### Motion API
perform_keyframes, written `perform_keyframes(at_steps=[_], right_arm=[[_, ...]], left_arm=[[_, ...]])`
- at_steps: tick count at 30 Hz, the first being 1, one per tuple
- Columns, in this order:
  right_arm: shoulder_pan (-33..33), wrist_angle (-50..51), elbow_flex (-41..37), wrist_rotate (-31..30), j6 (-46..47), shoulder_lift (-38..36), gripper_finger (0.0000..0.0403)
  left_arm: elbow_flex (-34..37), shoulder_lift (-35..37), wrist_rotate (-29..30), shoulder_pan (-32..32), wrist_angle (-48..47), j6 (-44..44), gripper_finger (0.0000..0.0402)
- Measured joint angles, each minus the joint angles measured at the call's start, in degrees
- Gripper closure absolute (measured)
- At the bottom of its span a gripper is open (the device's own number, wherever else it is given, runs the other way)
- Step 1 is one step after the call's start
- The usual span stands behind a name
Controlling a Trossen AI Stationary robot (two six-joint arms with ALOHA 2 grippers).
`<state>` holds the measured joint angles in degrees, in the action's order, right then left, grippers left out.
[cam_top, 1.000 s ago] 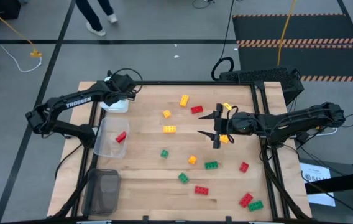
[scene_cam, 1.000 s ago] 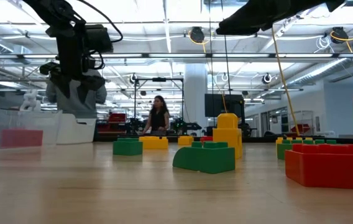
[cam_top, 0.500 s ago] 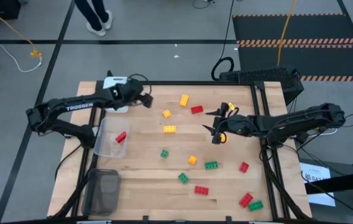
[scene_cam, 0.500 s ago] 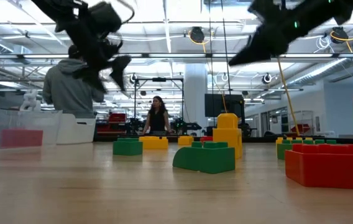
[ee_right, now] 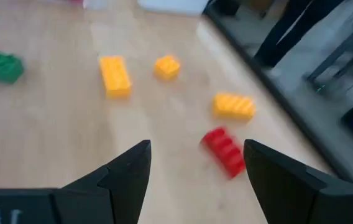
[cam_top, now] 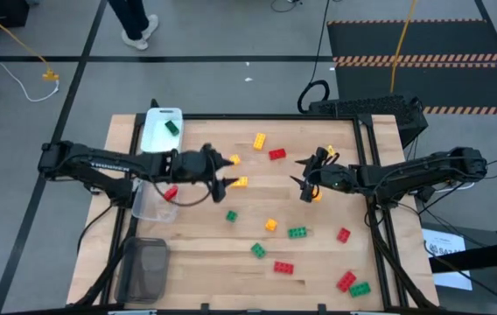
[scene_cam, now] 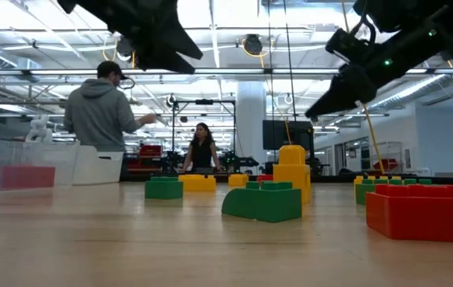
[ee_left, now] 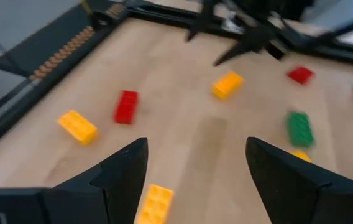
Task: Sort & place blocks by color
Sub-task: Put the yellow game piece into the black bin
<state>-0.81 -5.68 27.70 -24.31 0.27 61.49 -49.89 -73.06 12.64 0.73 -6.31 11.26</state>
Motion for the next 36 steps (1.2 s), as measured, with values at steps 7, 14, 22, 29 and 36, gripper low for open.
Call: perform_keyframes(at_steps=[7, 14, 22, 29, 36], right_arm=[[-0.04, 15.57, 0.02, 7.82, 13.91, 0.04, 0.0154], [-0.47, 23.91, 0.02, 7.64, 18.73, 0.02, 0.0154], [-2.37, 27.01, 0.04, 7.88, 23.25, 0.36, 0.0154], [-4.42, 26.15, -1.47, 7.68, 24.5, 2.8, 0.0154], [-4.93, 20.17, -6.09, 7.67, 24.54, 5.19, 0.0154]], left_arm=[[0.0, 0.0, 2.27, 4.98, -0.45, -0.39, 0.0147], [0.07, -3.57, 4.92, 5.77, 2.25, -1.52, 0.0144], [0.07, -8.84, 5.74, 5.66, 2.82, -0.65, 0.0144], [0.07, -9.38, 5.88, 5.62, 6.79, -0.7, 0.0144], [0.07, -9.38, 5.84, 5.62, 7.56, -0.67, 0.0144]])
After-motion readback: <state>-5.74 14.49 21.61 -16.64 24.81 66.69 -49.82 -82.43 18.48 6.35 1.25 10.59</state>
